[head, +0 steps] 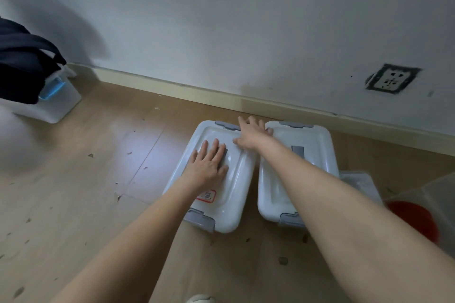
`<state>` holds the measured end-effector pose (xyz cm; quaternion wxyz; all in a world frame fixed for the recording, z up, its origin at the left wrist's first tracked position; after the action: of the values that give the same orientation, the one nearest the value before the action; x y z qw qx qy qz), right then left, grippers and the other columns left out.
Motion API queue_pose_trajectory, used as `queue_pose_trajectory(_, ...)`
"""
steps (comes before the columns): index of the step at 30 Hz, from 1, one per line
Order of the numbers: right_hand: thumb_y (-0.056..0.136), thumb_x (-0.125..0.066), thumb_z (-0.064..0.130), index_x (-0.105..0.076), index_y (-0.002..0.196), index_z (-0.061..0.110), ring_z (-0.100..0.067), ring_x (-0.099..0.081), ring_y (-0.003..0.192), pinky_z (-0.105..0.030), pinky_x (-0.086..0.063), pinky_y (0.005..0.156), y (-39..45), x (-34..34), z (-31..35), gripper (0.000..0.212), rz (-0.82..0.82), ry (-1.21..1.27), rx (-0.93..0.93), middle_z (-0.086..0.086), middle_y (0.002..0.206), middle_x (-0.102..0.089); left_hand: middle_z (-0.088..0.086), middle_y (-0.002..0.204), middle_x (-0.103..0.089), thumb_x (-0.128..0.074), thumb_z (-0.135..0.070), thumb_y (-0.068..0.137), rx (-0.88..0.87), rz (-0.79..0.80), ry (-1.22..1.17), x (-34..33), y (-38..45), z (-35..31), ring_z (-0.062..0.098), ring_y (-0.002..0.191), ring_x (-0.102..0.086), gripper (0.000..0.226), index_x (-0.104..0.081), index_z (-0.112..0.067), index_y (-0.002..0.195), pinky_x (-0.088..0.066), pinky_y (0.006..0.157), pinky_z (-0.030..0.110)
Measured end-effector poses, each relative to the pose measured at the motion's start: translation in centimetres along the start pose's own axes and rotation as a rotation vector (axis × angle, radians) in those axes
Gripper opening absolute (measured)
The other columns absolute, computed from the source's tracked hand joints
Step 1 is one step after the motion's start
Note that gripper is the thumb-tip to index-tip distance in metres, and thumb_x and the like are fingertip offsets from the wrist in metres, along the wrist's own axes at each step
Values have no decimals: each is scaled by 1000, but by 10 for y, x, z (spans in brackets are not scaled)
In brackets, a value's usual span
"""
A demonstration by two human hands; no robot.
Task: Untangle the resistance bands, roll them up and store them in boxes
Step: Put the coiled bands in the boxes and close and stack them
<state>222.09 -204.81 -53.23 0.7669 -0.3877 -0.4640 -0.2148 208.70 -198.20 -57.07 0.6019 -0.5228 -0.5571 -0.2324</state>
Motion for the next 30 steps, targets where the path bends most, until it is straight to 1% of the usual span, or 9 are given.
queue_pose_trajectory(4, 89, -49, 20, -39, 137, 16, -32, -14, 137, -49, -16, 111, 22, -4, 8, 49, 15, -57, -64, -9, 151, -14, -6, 155, 19, -16, -44, 99, 1, -75, -49, -13, 6, 7, 18, 142, 22, 58, 13, -28, 147, 15, 112, 37)
queue_pose_trajectory(10, 88, -51, 19, -42, 131, 16, -29, -21, 135, -38, -19, 112, 16, -2, 10, 44, -102, 62, -60, -8, 148, -19, -7, 155, 21, -16, -42, 100, 20, -73, -96, -14, 7, 6, 16, 141, 24, 57, 13, -28, 146, 17, 111, 36)
queue_pose_trajectory(15, 90, -51, 10, -27, 143, 11, -29, -16, 140, -27, -15, 109, -79, -33, 1, 57, -332, 503, -52, -12, 153, -10, -1, 158, 10, -33, -40, 97, 109, -136, -56, 16, -6, 15, 23, 144, 11, 65, 1, -25, 149, 7, 114, 45)
queue_pose_trajectory(18, 91, -53, 15, -11, 147, 9, -29, -14, 138, -29, -16, 110, -128, -66, 5, 71, -296, 503, -111, -13, 152, -9, 14, 155, -15, -54, -37, 90, 358, -102, -384, 17, -28, 45, 36, 139, -20, 75, -8, -23, 148, -21, 110, 46)
queue_pose_trajectory(20, 92, -53, 19, 0, 148, 10, -33, -15, 139, -35, -18, 112, -132, -79, 20, 77, -150, 511, -176, -17, 153, -4, 18, 137, -44, -61, -27, 88, 421, -42, -659, 11, -47, 57, 35, 121, -45, 63, -30, -9, 140, -39, 97, 38)
queue_pose_trajectory(22, 93, -51, 19, 5, 149, 16, -37, -24, 135, -36, -26, 108, -136, -86, 31, 80, -17, 596, -271, -21, 152, -7, 18, 125, -54, -59, -17, 89, 458, -100, -826, 8, -67, 60, 33, 110, -53, 45, -45, -3, 129, -43, 90, 37)
queue_pose_trajectory(26, 86, -59, 11, -22, 144, 16, -31, -49, 119, -26, -35, 91, -162, -78, 34, 69, -99, 732, -159, -15, 135, -47, 8, 97, -63, -51, -8, 89, 435, -299, -1007, 19, -106, 63, 26, 87, -55, 19, -59, -13, 106, -46, 77, 36)
queue_pose_trajectory(28, 84, -62, 8, -33, 139, 13, -29, -49, 121, -20, -32, 87, -176, -57, 41, 63, -170, 773, -37, -10, 133, -52, 2, 85, -61, -51, -7, 88, 405, -405, -1068, 43, -122, 66, 25, 82, -54, 16, -59, -17, 98, -47, 72, 34)
queue_pose_trajectory(30, 84, -62, 5, -35, 140, 13, -27, -47, 124, -16, -32, 88, -185, -23, 49, 63, -254, 849, 25, -7, 134, -51, 6, 93, -62, -51, -6, 89, 360, -482, -1132, 74, -135, 63, 25, 84, -56, 22, -61, -14, 107, -48, 76, 36)
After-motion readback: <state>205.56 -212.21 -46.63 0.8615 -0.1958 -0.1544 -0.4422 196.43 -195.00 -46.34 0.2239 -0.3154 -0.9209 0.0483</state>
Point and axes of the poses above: each hand's wrist, its own y-axis towards the middle knuckle, its own x-axis out of the back of the hand, z = x × y, the point moved 3 cm from there along y, towards the middle knuckle
